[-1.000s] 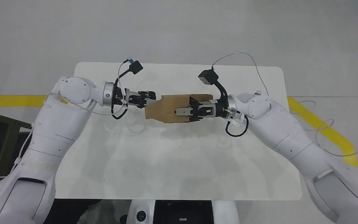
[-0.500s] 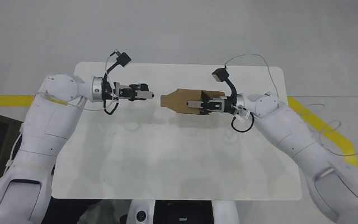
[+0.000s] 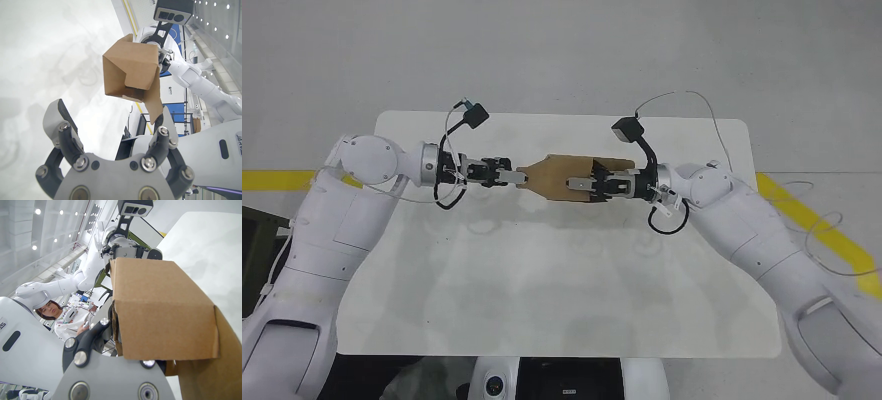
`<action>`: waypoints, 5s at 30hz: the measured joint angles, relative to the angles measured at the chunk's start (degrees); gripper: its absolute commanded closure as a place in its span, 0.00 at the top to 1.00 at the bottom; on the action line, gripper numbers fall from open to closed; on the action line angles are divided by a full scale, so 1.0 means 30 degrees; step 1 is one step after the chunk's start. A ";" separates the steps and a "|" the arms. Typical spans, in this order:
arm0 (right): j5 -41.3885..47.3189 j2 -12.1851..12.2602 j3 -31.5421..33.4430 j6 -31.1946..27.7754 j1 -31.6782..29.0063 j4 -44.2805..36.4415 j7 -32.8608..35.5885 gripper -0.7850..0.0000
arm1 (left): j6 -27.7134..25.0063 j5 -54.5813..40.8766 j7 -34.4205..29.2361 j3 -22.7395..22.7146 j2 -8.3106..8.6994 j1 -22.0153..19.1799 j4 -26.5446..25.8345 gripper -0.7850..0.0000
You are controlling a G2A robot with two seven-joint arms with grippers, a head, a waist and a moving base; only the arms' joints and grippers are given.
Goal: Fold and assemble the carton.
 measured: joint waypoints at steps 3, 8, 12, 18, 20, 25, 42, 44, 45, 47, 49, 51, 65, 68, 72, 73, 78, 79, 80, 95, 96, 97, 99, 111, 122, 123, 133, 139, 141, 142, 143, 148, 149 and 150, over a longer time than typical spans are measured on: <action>0.0126 0.0024 0.0112 -0.0012 -0.0074 -0.0449 -0.0011 0.00 | 0.0059 -0.0338 -0.0090 0.0020 -0.0020 0.0017 0.0238 1.00; 0.0177 0.0094 0.0189 0.0101 -0.0204 -0.1295 0.0101 0.00 | 0.0347 -0.1259 -0.0368 0.0016 -0.0072 -0.0019 0.0612 1.00; 0.0259 0.0143 0.0238 0.0168 -0.0277 -0.1687 0.0171 0.00 | 0.0370 -0.1761 -0.0539 -0.0005 -0.0101 -0.0037 0.0855 1.00; 0.0571 0.0202 0.0338 0.0212 -0.0349 -0.2102 0.0214 0.00 | 0.0348 -0.1926 -0.0726 0.0009 -0.0120 -0.0066 0.1053 1.00; 0.0700 0.0217 0.0370 0.0213 -0.0363 -0.2224 0.0215 0.00 | 0.0375 -0.1925 -0.0784 0.0097 -0.0145 -0.0079 0.1025 1.00; 0.0988 0.0232 0.0432 0.0168 -0.0357 -0.2600 0.0170 0.00 | 0.0339 -0.1926 -0.0928 0.0395 -0.0239 -0.0147 0.0905 1.00; 0.1399 -0.0033 -0.0032 0.0185 -0.0079 -0.3163 0.0187 0.00 | 0.0096 -0.2978 -0.1267 0.0809 -0.0500 -0.0314 0.1003 1.00; 0.1430 -0.0083 -0.0114 0.0184 -0.0017 -0.3121 0.0187 0.00 | 0.0098 -0.3033 -0.1290 0.0862 -0.0532 -0.0349 0.1042 1.00; 0.1435 -0.0104 -0.0147 0.0179 0.0005 -0.3096 0.0182 0.00 | 0.0099 -0.3064 -0.1303 0.0882 -0.0546 -0.0364 0.1062 1.00; 0.1433 -0.0150 -0.0236 0.0167 0.0050 -0.3028 0.0169 0.00 | 0.0101 -0.3112 -0.1341 0.0935 -0.0577 -0.0401 0.1103 1.00; 0.1433 -0.0190 -0.0318 0.0155 0.0084 -0.2939 0.0158 0.00 | 0.0105 -0.3169 -0.1384 0.1002 -0.0614 -0.0434 0.1144 1.00; 0.1432 -0.0221 -0.0380 0.0127 0.0110 -0.2864 0.0128 0.00 | 0.0101 -0.3186 -0.1402 0.1059 -0.0645 -0.0472 0.1191 1.00; 0.1288 -0.0284 -0.0659 0.0531 0.0196 -0.1287 0.0534 0.00 | -0.0284 -0.2422 -0.1242 0.0802 -0.0621 -0.0716 0.1917 1.00; 0.1072 -0.0310 -0.0772 0.0937 0.0199 -0.0675 0.0938 0.00 | -0.0505 -0.1906 -0.1015 0.0502 -0.0507 -0.0655 0.1852 1.00; 0.0835 -0.0398 -0.1013 0.1772 0.0330 0.0295 0.1774 0.00 | -0.1080 -0.1228 -0.0829 0.0166 -0.0363 -0.0506 0.1373 1.00; 0.0823 -0.0442 -0.1042 0.2002 0.0424 0.0673 0.2004 0.00 | -0.1315 -0.0967 -0.0779 0.0078 -0.0319 -0.0460 0.1142 1.00; 0.1564 -0.0791 -0.1110 0.2766 0.0544 0.2090 0.2765 0.00 | -0.2054 0.0260 -0.0391 -0.0230 -0.0142 -0.0195 0.0051 1.00; 0.1845 -0.0928 -0.1146 0.2966 0.0534 0.2419 0.2966 0.00 | -0.2131 0.0485 -0.0329 -0.0288 -0.0104 -0.0102 -0.0191 1.00; 0.1987 -0.1039 -0.1182 0.3125 0.0546 0.2649 0.3125 0.00 | -0.2147 0.0613 -0.0295 -0.0332 -0.0074 -0.0030 -0.0347 1.00; 0.2272 -0.3019 -0.1489 0.4160 0.1177 0.5792 0.4159 1.00 | -0.1913 0.1263 0.0028 -0.0944 0.0267 0.0622 -0.1497 1.00; 0.2238 -0.3103 -0.1471 0.4152 0.1196 0.5910 0.4152 1.00 | -0.1898 0.1298 0.0040 -0.0971 0.0283 0.0637 -0.1526 1.00; 0.2180 -0.3198 -0.1442 0.4151 0.1206 0.6042 0.4151 1.00 | -0.1872 0.1338 0.0047 -0.1003 0.0304 0.0660 -0.1561 1.00; 0.2045 -0.3287 -0.1415 0.4277 0.1189 0.6111 0.4279 1.00 | -0.1833 0.1386 0.0069 -0.1045 0.0333 0.0691 -0.1612 1.00; 0.1191 -0.2685 -0.0185 0.4440 0.0712 0.5138 0.4441 1.00 | -0.1713 0.2137 0.0266 -0.1007 0.0452 0.0749 -0.2093 1.00; 0.0337 -0.1507 0.1619 0.4848 -0.0219 0.3436 0.4850 1.00 | -0.1797 0.3262 0.0702 -0.1073 0.0597 0.0858 -0.2623 1.00; 0.0239 -0.1388 0.1804 0.4877 -0.0295 0.3289 0.4877 1.00 | -0.1830 0.3395 0.0750 -0.1081 0.0611 0.0875 -0.2692 1.00; -0.0028 -0.0156 0.3886 0.5528 -0.1360 0.0934 0.5528 1.00 | -0.4424 0.7367 0.2568 -0.1128 0.0826 0.1645 -0.4682 1.00; 0.1295 0.0223 0.4858 0.6171 -0.2159 -0.0176 0.6171 1.00 | -0.5543 1.1586 0.5414 -0.1161 0.0940 0.3010 -0.6460 1.00; 0.1607 0.0267 0.5035 0.6276 -0.2339 -0.0283 0.6275 1.00 | -0.5744 1.2672 0.6144 -0.1109 0.0948 0.3306 -0.6761 1.00; 0.1641 0.0273 0.5064 0.6292 -0.2360 -0.0297 0.6292 1.00 | -0.5842 1.3309 0.6607 -0.1093 0.0951 0.3445 -0.6909 1.00; 0.1640 0.0272 0.5064 0.6292 -0.2358 -0.0296 0.6292 1.00 | -0.5931 1.3757 0.6922 -0.1090 0.0954 0.3519 -0.7002 1.00; 0.1616 0.0269 0.5052 0.6287 -0.2346 -0.0288 0.6287 1.00 | -0.6076 1.4425 0.7253 -0.1075 0.0962 0.3575 -0.7100 1.00; 0.1616 0.0269 0.5052 0.6286 -0.2346 -0.0288 0.6287 1.00 | -0.6073 1.4414 0.7247 -0.1075 0.0962 0.3574 -0.7098 1.00; 0.1616 0.0269 0.5052 0.6286 -0.2346 -0.0288 0.6287 1.00 | -0.6072 1.4410 0.7245 -0.1075 0.0962 0.3574 -0.7097 1.00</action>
